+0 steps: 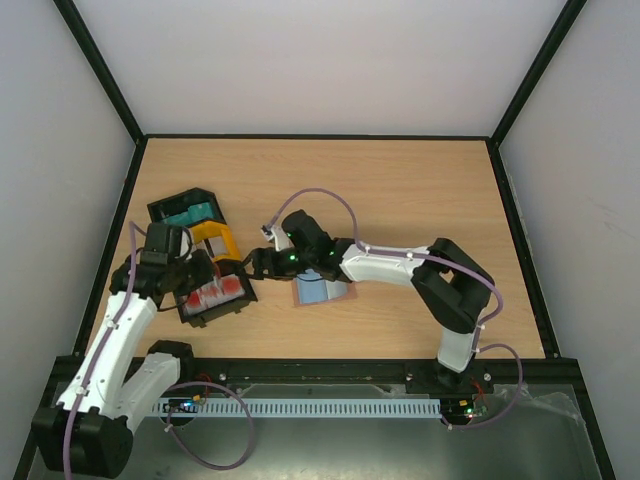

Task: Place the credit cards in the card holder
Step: Pick up the credit card from the storage box.

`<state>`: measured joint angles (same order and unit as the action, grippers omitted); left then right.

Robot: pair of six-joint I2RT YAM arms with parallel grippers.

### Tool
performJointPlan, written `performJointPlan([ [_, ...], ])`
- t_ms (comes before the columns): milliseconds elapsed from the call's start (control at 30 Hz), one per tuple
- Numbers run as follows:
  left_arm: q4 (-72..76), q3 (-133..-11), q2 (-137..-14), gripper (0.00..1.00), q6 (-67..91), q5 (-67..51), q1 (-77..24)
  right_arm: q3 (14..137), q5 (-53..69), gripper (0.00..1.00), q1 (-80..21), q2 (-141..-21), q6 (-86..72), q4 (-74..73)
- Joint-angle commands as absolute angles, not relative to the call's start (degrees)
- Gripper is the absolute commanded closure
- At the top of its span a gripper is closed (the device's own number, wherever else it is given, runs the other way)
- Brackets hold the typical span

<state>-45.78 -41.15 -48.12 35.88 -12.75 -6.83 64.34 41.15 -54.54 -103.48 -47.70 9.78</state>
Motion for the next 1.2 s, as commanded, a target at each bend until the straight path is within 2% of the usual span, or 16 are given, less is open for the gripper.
performJointPlan([
  [0, -48.9, -42.6, -47.1, 0.97, 32.9, -14.6, -4.3, 66.2, 45.1, 0.14, -54.8, -106.0, -54.9, 19.4],
  [267, -48.5, -43.5, -46.4, 0.98, 32.2, -17.2, -3.6, 66.0, 45.9, 0.14, -55.0, -107.1, -56.2, 20.6],
  [667, -44.5, -47.4, -42.2, 0.97, 35.3, -28.6, -0.1, 66.1, 49.9, 0.17, -54.9, -108.8, -69.8, 34.4],
  [1000, -40.5, -47.6, -42.3, 0.97, 39.1, -38.7, 4.3, 67.5, 52.7, 0.31, -54.9, -110.1, -78.8, 46.8],
  [1167, -40.8, -46.1, -42.1, 0.97, 39.6, -38.6, 4.9, 64.0, 52.6, 0.55, -54.0, -110.6, -88.6, 61.5],
])
